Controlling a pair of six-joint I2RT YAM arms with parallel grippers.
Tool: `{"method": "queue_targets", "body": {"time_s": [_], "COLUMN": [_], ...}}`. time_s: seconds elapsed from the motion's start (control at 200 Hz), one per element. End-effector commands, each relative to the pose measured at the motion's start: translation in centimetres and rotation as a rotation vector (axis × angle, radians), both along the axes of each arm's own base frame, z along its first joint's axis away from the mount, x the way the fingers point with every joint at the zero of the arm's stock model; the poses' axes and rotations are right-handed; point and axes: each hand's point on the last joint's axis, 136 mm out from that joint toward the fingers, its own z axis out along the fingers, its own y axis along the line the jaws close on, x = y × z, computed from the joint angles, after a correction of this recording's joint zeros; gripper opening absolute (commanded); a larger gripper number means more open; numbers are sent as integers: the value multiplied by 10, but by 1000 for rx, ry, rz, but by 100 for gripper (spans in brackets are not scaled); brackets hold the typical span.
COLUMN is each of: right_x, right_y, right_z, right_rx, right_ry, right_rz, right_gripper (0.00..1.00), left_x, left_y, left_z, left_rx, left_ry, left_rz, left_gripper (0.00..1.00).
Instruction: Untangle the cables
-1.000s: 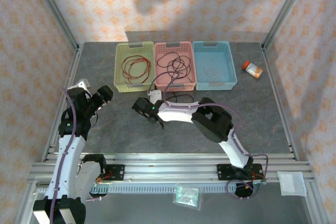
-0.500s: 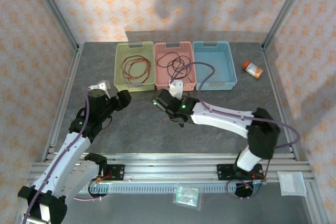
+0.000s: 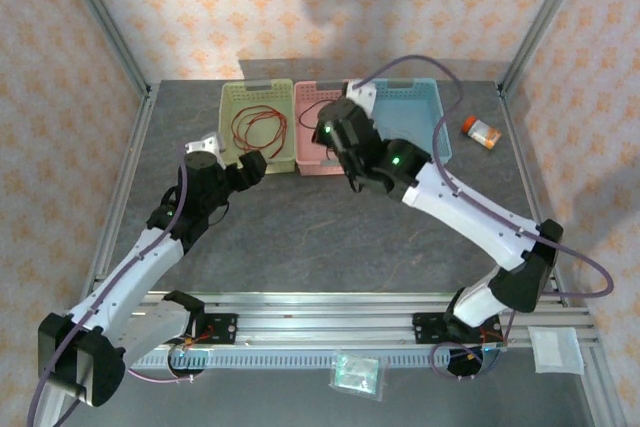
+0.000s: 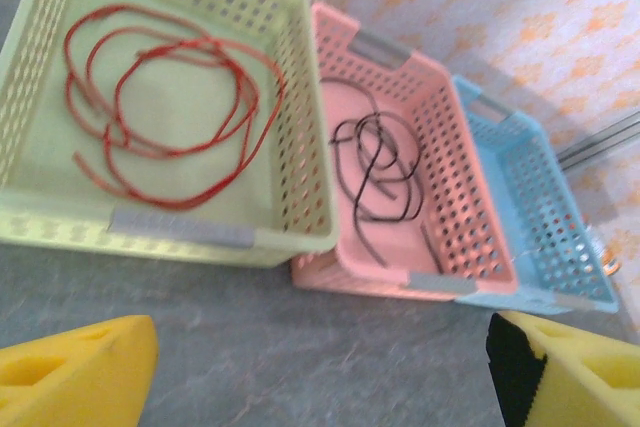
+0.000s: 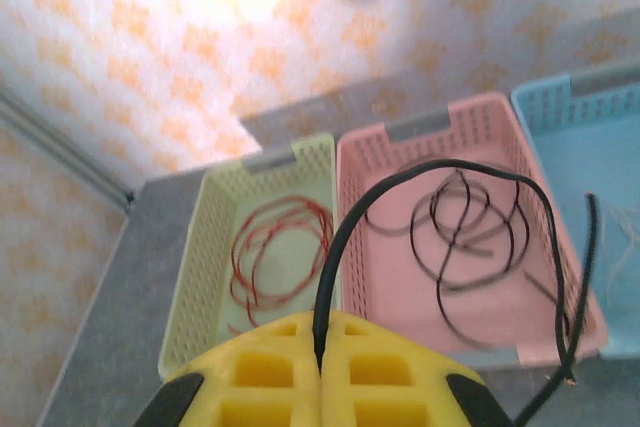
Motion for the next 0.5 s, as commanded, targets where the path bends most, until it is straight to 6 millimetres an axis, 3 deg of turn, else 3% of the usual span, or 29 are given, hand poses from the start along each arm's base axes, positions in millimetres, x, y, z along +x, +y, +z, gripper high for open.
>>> {"method": "queue_targets", "body": {"time_s": [0.0,0.205,0.38,0.496], "right_x": [33,96,139,152], "right_y": [14,33,37,43], "right_z": [-15,-50,-103,-131], "right_rx": [-58,-93,-133,-140], "right_ry": [23,60,132,178], "right_rz": [66,100,70,73], "right_gripper": [0,0,0,11], "left_x": [16,19,13,10], "left_y": [2,4,15,33], "left_z": [42,54,52,42], "left_rx": [13,7,44,100], "left_ry": [-138,-224,-267,-268], "left_rz": [29,42,78,153], "left_gripper": [88,96,99,99]}}
